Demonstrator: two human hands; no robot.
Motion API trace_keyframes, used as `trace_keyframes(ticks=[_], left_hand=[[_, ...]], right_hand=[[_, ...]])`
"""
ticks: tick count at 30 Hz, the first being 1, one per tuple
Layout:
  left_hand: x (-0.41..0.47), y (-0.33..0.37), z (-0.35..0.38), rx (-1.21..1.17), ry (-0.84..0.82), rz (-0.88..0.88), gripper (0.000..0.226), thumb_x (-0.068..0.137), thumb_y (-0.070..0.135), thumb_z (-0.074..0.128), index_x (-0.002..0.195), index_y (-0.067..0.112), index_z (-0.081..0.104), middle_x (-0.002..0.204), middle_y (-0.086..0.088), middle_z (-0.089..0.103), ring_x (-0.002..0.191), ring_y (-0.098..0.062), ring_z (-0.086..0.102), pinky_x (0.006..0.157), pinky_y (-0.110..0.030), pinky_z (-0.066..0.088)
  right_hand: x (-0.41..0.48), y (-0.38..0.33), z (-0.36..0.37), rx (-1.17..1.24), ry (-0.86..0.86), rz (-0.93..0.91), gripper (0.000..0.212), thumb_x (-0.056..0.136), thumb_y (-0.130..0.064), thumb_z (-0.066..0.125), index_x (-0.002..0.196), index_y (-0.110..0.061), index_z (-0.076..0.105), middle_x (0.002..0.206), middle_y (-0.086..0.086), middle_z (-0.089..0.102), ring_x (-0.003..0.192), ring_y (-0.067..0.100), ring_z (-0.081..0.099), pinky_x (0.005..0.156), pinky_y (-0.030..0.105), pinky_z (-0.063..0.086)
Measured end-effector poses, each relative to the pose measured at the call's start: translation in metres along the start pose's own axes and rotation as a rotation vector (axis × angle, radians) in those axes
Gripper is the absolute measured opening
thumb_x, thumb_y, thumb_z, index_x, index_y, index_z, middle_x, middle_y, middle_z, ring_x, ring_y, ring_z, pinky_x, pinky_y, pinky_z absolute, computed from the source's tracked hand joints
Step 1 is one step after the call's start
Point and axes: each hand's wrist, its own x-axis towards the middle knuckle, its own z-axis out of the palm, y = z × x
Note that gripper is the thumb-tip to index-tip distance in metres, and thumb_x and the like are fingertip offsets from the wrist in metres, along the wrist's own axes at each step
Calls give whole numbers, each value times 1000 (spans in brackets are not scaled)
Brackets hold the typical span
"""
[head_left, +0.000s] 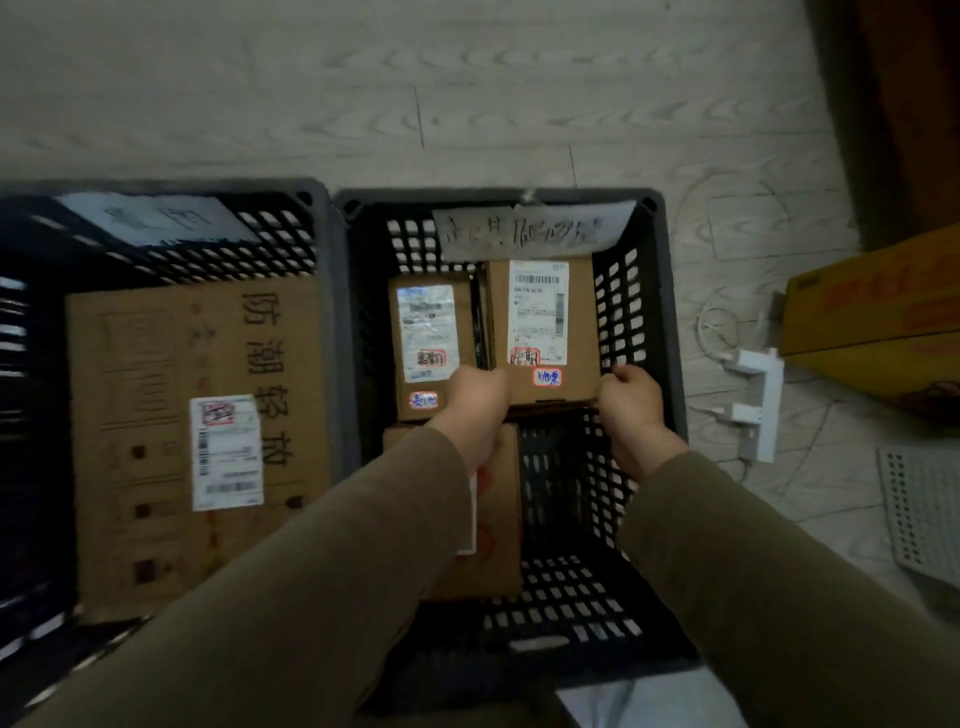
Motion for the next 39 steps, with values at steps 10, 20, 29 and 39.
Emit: trace_keyframes(ticks=[10, 20, 29, 39], left_hand=[[-223, 86, -108, -266, 40, 138, 47, 85, 33, 55, 126, 9, 53, 121, -14, 61, 109, -31, 59, 96, -45, 48], [-412, 75, -251, -584, 262, 390, 34, 97, 25, 46, 126, 8, 51, 115, -4, 55, 101, -14, 51, 84, -25, 36], [-560, -70, -350, -1027, 772, 483, 10, 93, 20, 54, 92, 11, 59, 83, -5, 64, 82, -10, 65, 75, -23, 51], [-682, -353, -403, -1444, 1096, 411, 30, 94, 16, 50, 122, 5, 53, 113, -10, 58, 108, -22, 53, 87, -31, 39]], right_hand=[[-218, -152, -12, -62, -243, -197, 28, 95, -15, 49, 123, -10, 52, 89, -2, 57, 80, 8, 54, 72, 23, 41], [-414, -235, 30, -137, -600, -469, 26, 92, -23, 56, 115, -11, 55, 112, 6, 60, 103, 17, 56, 64, 19, 40], [-617, -178, 82, -442, -1040, -686, 12, 91, -26, 56, 81, -20, 55, 93, 2, 62, 96, 15, 59, 74, 23, 43], [-831, 41, 137, -813, -1420, -793, 11, 91, -28, 57, 83, -20, 61, 105, 8, 66, 107, 23, 61, 72, 25, 45]])
